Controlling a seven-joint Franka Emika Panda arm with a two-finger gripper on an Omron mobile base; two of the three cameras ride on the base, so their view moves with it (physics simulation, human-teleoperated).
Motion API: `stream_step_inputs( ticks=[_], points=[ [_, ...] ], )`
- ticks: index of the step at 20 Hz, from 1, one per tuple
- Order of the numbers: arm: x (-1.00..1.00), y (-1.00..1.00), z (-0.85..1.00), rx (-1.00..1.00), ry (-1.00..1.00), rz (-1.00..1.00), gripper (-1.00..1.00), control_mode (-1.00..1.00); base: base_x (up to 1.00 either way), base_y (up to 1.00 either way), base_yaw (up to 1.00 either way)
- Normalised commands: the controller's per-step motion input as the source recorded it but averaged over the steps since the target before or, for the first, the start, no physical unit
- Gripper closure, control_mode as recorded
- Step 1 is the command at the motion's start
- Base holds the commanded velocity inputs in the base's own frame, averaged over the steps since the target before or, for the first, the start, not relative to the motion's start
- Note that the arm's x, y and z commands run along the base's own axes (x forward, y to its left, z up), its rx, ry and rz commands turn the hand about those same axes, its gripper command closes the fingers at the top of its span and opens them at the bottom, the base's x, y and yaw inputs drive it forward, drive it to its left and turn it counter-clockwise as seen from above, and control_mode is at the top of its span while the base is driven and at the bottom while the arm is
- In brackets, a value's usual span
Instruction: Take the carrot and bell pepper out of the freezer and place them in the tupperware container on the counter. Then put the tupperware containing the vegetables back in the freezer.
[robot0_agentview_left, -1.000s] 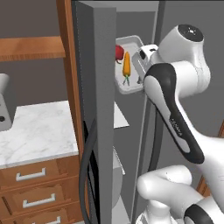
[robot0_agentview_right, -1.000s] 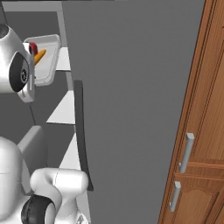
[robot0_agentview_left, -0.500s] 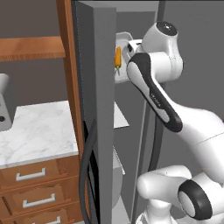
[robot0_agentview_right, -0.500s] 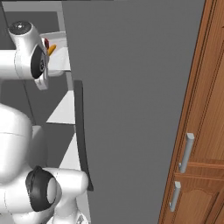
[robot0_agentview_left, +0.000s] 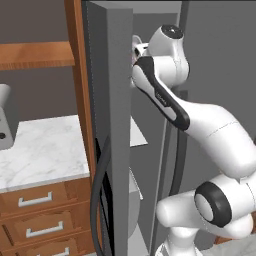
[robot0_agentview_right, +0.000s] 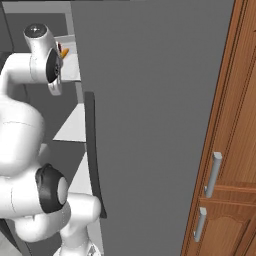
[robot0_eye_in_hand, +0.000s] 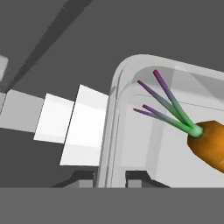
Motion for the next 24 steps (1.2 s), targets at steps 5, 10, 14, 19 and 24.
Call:
stream_step_inputs(
  ticks=[5,10,14,19,24],
  points=[
    [0.74,0.30,-0.14,0.00,0.00,0.00,1.00,-1.00,0.00,0.00,0.00],
    [0.65,0.26,-0.16,0.00,0.00,0.00,1.00,-1.00,0.00,0.00,0.00],
    [0.60,0.16,0.00,0.00,0.02,0.00,1.00,-1.00,0.00,0.00,0.00],
    [0.61,0.10,0.00,0.00,0.03,0.00,1.00,-1.00,0.00,0.00,0.00],
    [0.56,0.02,0.00,0.00,0.02,0.00,1.00,-1.00,0.00,0.00,0.00]
  ],
)
